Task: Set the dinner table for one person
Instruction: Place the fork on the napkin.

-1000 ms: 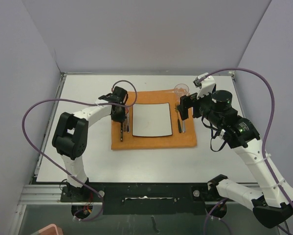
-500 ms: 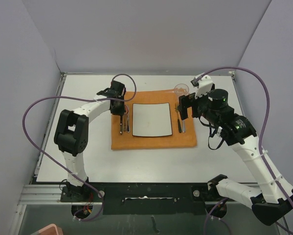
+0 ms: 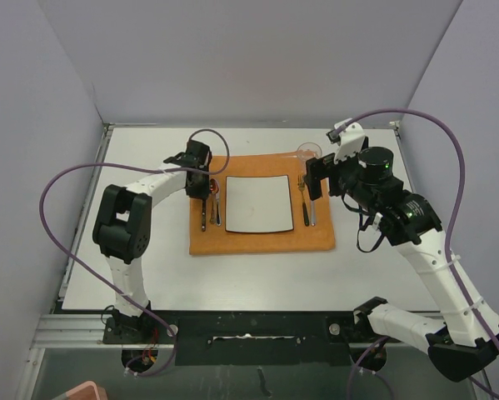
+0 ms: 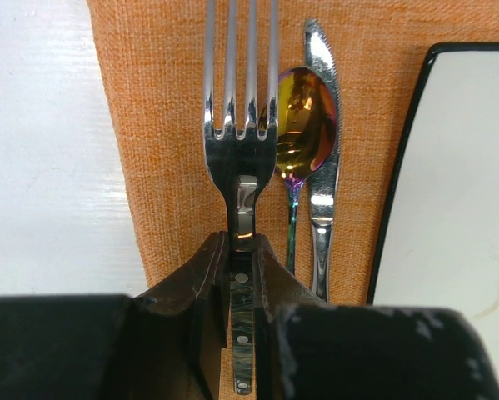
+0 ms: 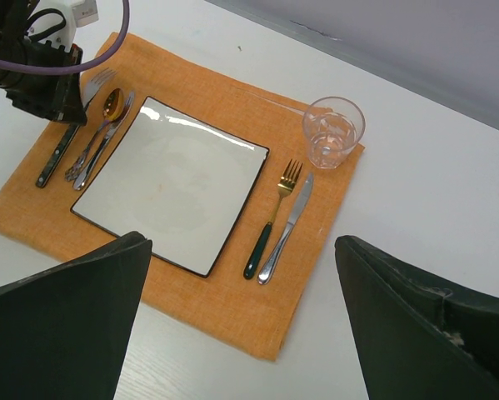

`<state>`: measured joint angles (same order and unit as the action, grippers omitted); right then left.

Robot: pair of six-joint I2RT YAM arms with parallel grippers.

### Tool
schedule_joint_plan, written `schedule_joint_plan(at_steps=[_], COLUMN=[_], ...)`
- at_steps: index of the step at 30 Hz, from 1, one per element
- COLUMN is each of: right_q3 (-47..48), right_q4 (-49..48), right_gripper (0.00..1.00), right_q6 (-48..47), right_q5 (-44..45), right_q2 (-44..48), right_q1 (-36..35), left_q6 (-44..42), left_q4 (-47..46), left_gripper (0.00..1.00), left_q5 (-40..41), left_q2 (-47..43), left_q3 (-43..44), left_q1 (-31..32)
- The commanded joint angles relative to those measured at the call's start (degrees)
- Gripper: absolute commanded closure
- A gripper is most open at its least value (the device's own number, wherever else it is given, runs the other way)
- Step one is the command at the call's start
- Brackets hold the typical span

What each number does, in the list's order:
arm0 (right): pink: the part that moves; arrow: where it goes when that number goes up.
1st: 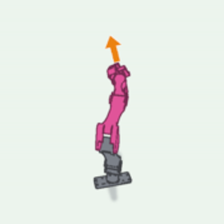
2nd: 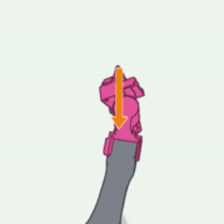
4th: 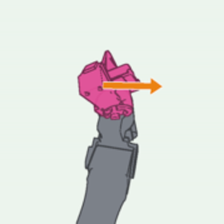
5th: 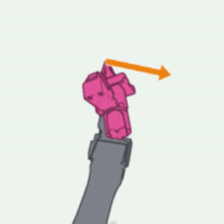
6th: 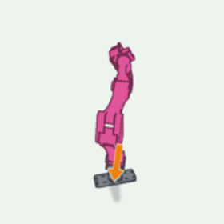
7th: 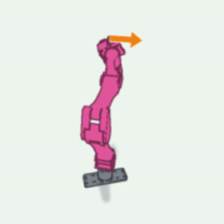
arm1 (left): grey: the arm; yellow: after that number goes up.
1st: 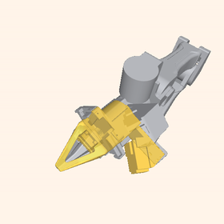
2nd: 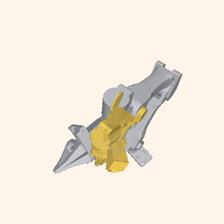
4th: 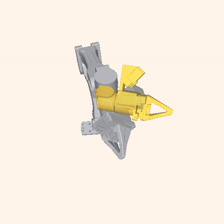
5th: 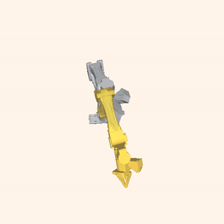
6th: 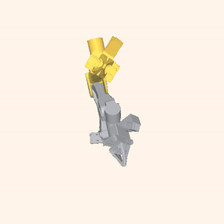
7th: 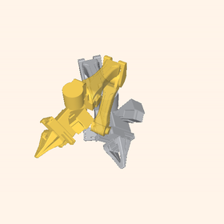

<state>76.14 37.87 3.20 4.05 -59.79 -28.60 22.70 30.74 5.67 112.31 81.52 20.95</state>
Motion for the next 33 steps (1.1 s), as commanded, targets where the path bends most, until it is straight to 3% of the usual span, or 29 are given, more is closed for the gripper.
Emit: schedule_joint_plan(at_steps=[1,22,30,33], right_q3=[2.9,3.4,2.5,1.2], right_q4=[-0.6,-1.3,-2.4,-4.5], right_gripper=[0.02,0.02,0.02,0.02], right_q6=[-1.3,-1.6,-1.5,0.1], right_q5=[0.5,0.4,0.2,-0.4], right_q2=[0.9,-0.1,0.1,0.5], right_q1=[-0.5,-0.4,-0.4,-0.4], left_q6=[-0.7,-0.1,-0.3,-1.1], left_q4=[-2.9,-3.9,-4.4,-3.9], left_gripper=[1.0,0.98,0.36,0.28], left_q5=[-0.6,-0.5,0.2,1.6], left_q2=[-0.5,0.2,-1.6,-3.6], left_q3=[-0.7,-1.2,-1.5,-1.4], left_q1=[-0.7,-0.7,-0.7,-0.7])
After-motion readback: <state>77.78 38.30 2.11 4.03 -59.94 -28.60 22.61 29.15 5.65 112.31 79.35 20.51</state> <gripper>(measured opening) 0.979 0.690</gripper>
